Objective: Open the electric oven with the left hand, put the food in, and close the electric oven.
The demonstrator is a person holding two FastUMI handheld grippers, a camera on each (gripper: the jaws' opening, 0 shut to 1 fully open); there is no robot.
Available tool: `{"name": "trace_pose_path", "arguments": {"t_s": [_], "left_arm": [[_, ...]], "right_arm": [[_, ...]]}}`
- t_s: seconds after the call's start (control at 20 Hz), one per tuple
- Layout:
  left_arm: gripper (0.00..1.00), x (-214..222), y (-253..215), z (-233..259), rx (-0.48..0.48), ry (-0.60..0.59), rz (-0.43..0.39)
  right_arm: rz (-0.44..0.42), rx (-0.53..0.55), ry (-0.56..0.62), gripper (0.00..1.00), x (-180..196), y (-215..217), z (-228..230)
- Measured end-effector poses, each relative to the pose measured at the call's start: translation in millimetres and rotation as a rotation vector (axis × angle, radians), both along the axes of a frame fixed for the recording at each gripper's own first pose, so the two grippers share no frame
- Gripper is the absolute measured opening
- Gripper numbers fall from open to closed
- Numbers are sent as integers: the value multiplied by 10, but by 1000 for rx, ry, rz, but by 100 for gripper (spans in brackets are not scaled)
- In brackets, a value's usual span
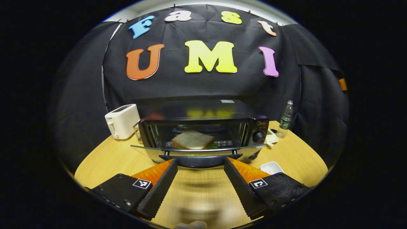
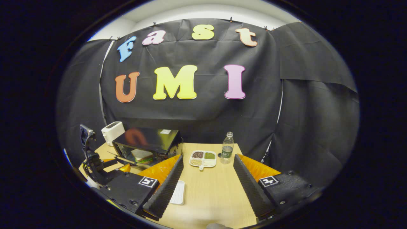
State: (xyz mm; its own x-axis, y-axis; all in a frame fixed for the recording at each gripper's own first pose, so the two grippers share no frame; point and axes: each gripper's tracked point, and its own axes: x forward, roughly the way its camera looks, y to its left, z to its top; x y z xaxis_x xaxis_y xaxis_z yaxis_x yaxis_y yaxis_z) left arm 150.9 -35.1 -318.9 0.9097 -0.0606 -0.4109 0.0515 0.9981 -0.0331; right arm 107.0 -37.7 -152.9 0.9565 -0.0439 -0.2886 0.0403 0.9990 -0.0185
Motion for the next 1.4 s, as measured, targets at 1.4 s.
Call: {"name": "trace_pose_path", "arguments": {"t_s": [1.4], "left_arm": [[96,-587,255,2221,-28,-273,14]], "right_arm": [[37,11,-192,91,-133,450,975]]}}
